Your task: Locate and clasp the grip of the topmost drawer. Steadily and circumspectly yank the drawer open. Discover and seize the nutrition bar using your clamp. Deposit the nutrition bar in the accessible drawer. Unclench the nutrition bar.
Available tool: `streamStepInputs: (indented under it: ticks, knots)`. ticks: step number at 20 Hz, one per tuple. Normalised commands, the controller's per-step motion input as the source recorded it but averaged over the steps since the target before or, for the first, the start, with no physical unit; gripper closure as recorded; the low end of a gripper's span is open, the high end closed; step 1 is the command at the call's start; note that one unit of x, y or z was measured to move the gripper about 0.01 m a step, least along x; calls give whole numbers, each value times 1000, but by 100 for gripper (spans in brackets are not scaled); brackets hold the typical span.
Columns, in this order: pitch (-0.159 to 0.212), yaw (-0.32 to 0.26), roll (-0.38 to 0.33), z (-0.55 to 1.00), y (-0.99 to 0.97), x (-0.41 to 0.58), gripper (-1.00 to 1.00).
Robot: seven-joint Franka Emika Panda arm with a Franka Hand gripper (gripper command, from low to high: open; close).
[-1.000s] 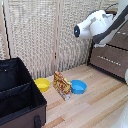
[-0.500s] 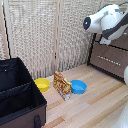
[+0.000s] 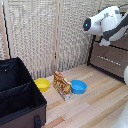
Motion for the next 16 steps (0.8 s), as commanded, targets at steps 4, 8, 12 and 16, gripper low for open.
streamStepInputs:
  ticks: [4, 8, 12, 16]
  knots:
    - [0, 0, 0, 0, -46, 0, 100]
    - [0, -2, 18, 0, -103, 0, 100]
    - [9, -14, 56, 6, 19, 1, 100]
    - [28, -48, 157, 16, 401, 10, 100]
